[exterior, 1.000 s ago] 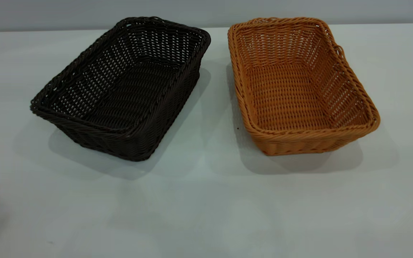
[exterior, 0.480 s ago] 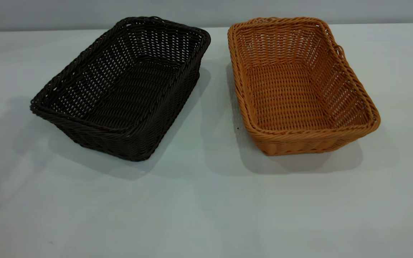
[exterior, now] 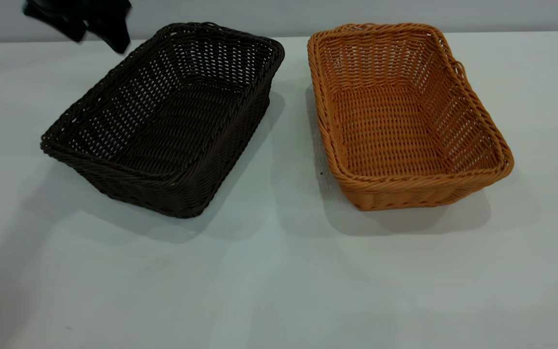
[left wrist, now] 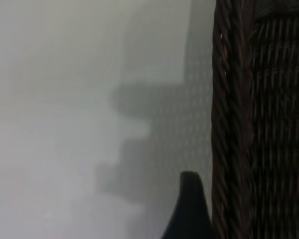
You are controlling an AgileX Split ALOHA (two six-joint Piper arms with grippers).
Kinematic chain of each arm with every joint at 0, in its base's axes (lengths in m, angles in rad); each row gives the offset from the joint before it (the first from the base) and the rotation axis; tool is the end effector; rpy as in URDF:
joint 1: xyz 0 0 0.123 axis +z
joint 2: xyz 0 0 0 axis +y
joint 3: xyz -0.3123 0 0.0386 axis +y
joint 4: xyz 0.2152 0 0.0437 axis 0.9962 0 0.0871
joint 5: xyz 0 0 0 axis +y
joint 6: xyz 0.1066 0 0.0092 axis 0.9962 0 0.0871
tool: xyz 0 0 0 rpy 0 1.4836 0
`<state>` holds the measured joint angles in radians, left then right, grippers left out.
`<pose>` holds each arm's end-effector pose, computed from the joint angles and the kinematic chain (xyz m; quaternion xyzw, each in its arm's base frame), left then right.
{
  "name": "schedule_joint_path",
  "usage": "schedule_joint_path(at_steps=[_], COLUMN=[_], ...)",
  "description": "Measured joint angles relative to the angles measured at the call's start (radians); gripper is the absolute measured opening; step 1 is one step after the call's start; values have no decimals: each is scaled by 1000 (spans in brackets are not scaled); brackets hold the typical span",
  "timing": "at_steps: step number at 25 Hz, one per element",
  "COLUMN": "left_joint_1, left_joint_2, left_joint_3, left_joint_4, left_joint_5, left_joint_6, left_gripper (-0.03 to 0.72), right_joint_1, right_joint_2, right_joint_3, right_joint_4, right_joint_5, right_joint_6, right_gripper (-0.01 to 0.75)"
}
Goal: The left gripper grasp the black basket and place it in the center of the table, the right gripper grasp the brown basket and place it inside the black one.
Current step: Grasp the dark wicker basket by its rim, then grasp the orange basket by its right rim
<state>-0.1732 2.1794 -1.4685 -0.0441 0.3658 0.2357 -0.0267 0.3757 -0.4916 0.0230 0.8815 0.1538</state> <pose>0.4533 -0.0810 0.1604 0.1774 0.9414 -0.0045 0.2868 0.0156 0.0015 0.2746 0.0841 0.8981 0.0385 0.4299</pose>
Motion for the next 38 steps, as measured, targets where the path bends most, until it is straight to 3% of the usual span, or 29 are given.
schedule_joint_path(at_steps=[12,15,18,20,21,27,32,38], left_joint_1=[-37,-40,-39,-40,-40,-31,41,82], left_joint_2=[244,281,294,294,294,261,185,147], left_joint_3=[-143,-168,-178,-182,-189,-206,-207,-207], left_joint_4=[0,1,-2,-14,-18,-29,-12,6], left_joint_5=[-56,-77,-85,-84,-81,-56,-26,-7], left_joint_6=[3,3,2,4,7,33,80,141], left_gripper=[504,412,259,116,94,89,87,87], right_joint_1=[0,0,0,0,0,0,2,85], right_joint_2=[282,410,552,637,682,919,1116,1359], right_joint_3=[-122,-176,-224,-243,-249,-256,-259,-278], right_joint_4=[33,66,114,170,205,457,704,910], right_joint_5=[-2,-8,-24,-47,-59,-140,-174,-237], right_joint_6=[63,61,33,-1,-26,-181,-273,-341], right_gripper=[597,594,594,594,594,594,594,594])
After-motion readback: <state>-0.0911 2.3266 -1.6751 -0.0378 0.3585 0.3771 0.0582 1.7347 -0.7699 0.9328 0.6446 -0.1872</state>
